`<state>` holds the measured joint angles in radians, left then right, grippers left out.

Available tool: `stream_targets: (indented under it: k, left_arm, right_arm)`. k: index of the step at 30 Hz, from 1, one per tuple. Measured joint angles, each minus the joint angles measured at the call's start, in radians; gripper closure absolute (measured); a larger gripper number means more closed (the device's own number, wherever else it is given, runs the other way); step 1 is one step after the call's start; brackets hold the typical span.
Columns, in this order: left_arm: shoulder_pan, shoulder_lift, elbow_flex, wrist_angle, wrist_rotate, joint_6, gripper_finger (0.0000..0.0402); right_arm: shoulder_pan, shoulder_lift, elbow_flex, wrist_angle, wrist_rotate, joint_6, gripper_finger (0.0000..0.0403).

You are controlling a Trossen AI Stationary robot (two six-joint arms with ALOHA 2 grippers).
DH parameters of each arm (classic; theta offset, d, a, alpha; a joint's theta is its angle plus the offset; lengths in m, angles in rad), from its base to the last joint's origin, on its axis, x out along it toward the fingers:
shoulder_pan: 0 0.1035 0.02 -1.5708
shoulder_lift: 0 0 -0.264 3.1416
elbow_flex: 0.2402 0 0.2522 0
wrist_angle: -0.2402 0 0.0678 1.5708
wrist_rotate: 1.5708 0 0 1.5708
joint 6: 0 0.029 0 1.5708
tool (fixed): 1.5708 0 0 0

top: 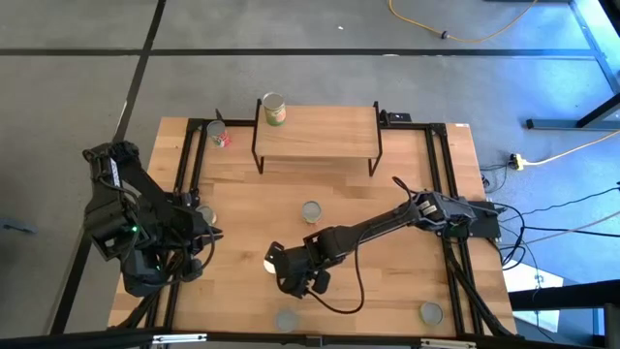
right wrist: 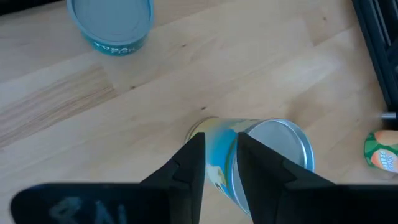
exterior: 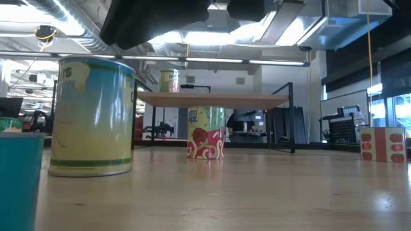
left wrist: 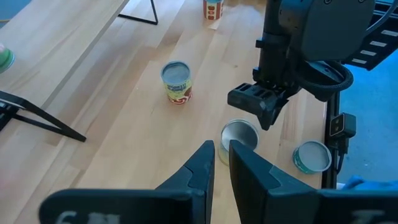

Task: Pick and place cans onto a shelf
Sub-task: Put the canned carrots on the shelf

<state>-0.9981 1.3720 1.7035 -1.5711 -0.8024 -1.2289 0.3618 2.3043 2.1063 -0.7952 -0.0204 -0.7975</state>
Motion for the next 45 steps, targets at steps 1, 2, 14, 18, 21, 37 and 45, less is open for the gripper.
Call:
stream_targets:
  k: [1,2,14,18,21,37,45]
  left_arm:
    - [0.0,0.0,0.0,0.0,0.0,0.0,0.036]
    - [0.0,0.0,0.0,0.0,0.0,0.0,0.036]
    - [0.0,0.0,0.0,0.0,0.0,0.0,0.036]
    - [0.0,0.0,0.0,0.0,0.0,0.0,0.036]
    - [0.0,0.0,0.0,0.0,0.0,0.0,0.036]
    - [0.0,0.0,0.0,0.0,0.0,-0.001,0.036]
    - [0.0,0.0,0.0,0.0,0.0,0.0,0.036]
  right_arm:
    - [0.0,0.0,0.0,0.0,0.0,0.0,0.0309]
    - [0.0,0.0,0.0,0.0,0.0,0.0,0.0309]
    - [-0.039,0.0,0.0,0.009,0.002,0.037,0.0309]
    - [-0.049,0.0,0.0,-0.007,-0.012,0.063,0.0309]
    - [-0.048,0.0,0.0,-0.007,-0.015,0.062,0.0309]
    - [-0.053,0.007,0.001,-0.005,-0.071,0.06,0.0309]
    - [-0.053,0.043,0.003,0.022,-0.064,0.056,0.0308]
